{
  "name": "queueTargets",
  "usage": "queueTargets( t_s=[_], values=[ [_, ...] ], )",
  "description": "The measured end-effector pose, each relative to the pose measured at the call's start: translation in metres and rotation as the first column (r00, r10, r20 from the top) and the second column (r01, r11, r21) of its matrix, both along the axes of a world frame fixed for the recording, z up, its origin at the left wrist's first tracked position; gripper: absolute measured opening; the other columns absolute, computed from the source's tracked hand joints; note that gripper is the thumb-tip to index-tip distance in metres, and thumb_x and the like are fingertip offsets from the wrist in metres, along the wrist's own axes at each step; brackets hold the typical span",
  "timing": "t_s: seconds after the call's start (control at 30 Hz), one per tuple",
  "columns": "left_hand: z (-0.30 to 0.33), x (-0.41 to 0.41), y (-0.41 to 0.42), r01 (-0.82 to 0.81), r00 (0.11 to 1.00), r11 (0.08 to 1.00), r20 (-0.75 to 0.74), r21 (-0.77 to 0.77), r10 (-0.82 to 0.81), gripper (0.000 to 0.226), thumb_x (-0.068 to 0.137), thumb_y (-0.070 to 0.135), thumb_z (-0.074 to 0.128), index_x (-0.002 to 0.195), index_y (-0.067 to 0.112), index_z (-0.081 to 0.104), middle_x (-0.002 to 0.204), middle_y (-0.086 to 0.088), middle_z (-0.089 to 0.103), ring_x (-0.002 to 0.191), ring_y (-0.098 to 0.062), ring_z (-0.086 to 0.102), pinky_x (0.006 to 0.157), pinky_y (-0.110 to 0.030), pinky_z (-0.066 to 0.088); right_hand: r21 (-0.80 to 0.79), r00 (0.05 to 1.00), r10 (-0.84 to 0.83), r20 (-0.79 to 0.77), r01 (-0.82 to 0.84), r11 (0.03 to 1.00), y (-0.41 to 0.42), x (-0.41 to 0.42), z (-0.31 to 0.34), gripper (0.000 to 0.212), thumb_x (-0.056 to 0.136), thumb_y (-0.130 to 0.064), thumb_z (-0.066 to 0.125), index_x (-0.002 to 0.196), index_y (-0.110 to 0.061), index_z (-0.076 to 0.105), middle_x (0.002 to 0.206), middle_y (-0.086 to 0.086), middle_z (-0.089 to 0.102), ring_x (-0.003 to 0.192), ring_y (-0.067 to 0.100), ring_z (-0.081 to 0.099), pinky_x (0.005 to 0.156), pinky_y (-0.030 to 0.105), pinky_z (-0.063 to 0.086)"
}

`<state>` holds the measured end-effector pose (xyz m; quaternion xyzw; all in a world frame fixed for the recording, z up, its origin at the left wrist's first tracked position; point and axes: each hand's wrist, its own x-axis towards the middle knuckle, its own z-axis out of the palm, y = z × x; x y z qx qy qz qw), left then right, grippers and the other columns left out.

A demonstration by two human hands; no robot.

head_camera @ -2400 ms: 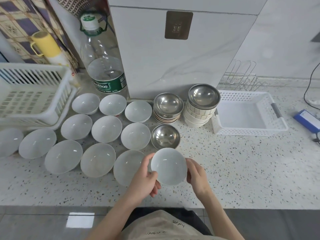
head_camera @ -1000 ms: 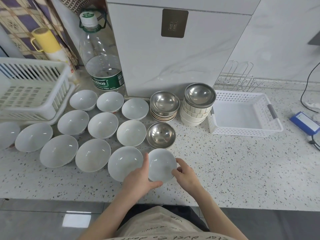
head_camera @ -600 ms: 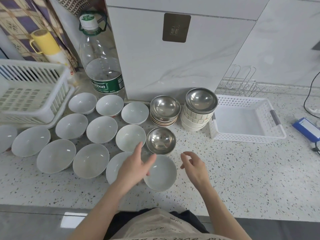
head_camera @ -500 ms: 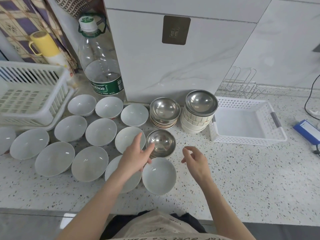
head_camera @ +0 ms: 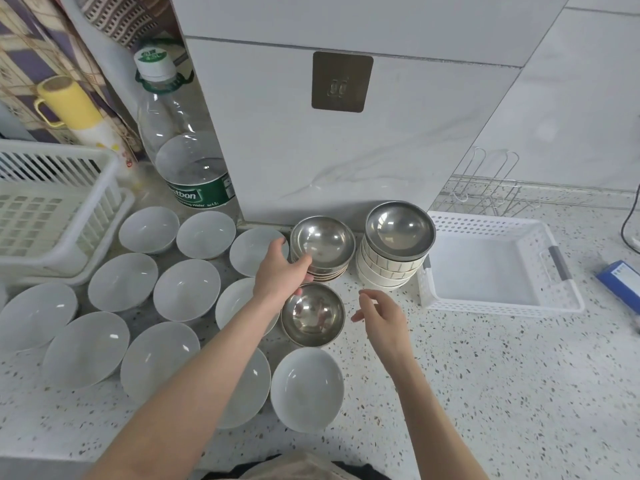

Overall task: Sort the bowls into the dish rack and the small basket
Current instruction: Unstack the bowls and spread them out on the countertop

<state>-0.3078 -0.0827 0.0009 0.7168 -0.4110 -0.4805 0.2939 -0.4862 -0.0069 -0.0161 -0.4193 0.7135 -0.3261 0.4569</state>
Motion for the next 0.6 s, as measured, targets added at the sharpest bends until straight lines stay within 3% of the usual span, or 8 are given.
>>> queueTargets(
  t_s=[0.1,0.37,0.43,0.53,0.6],
  values=[
    [-0.002,-0.001,-0.003,-0.031,0.997,0.999,-0.078,-0.021,0.030,0.057,0.088,0.021,0.059,0.142,0.027,0.039,0.078,0.000,0.076,0.042,0.000,0.060,0.036,-0.016,0.040,0.018,1.000,-0.016,0.025,0.015,1.000,-0.001,-0.001,-0.003,0.013,0.094,-0.036,0.050,0.101,-0.039,0.060,0.074,-0.008,0.073,0.050,-0.003,0.053,0.048,0.018,0.043],
    [0.009,0.010,0.003,-0.136,0.961,0.990,-0.246,-0.025,0.125,0.049,0.089,0.015,0.062,0.131,0.032,0.045,0.071,-0.006,0.076,0.042,-0.004,0.061,0.034,-0.017,0.035,0.018,1.000,-0.005,0.005,0.005,1.000,-0.015,0.002,-0.003,0.021,0.095,-0.034,0.050,0.113,-0.035,0.059,0.072,-0.014,0.072,0.052,-0.005,0.056,0.044,0.010,0.042],
    [0.014,0.019,0.009,-0.172,0.922,0.985,-0.355,-0.018,0.155,0.040,0.089,0.016,0.062,0.125,0.029,0.049,0.073,-0.009,0.076,0.044,-0.005,0.060,0.032,-0.016,0.030,0.008,1.000,0.003,-0.019,-0.003,1.000,-0.024,0.006,-0.001,0.026,0.095,-0.033,0.048,0.119,-0.033,0.059,0.070,-0.015,0.071,0.056,-0.003,0.058,0.051,0.015,0.045],
    [0.019,0.036,0.020,-0.211,0.841,0.977,-0.515,-0.032,0.165,0.026,0.093,0.018,0.058,0.119,0.022,0.058,0.079,-0.008,0.074,0.061,-0.008,0.066,0.032,-0.016,0.022,-0.018,0.998,-0.011,-0.059,0.010,1.000,-0.039,0.016,0.001,0.034,0.095,-0.030,0.047,0.127,-0.023,0.058,0.066,-0.011,0.071,0.057,0.001,0.054,0.062,0.027,0.045],
    [0.020,0.047,0.028,-0.266,0.794,0.964,-0.571,-0.022,0.206,0.016,0.096,0.019,0.055,0.110,0.022,0.061,0.077,-0.007,0.073,0.054,-0.004,0.062,0.031,-0.015,0.020,-0.021,0.995,-0.007,-0.104,0.005,1.000,-0.051,0.025,0.003,0.037,0.095,-0.031,0.045,0.128,-0.017,0.057,0.067,-0.006,0.070,0.057,0.003,0.055,0.064,0.029,0.046]
  ],
)
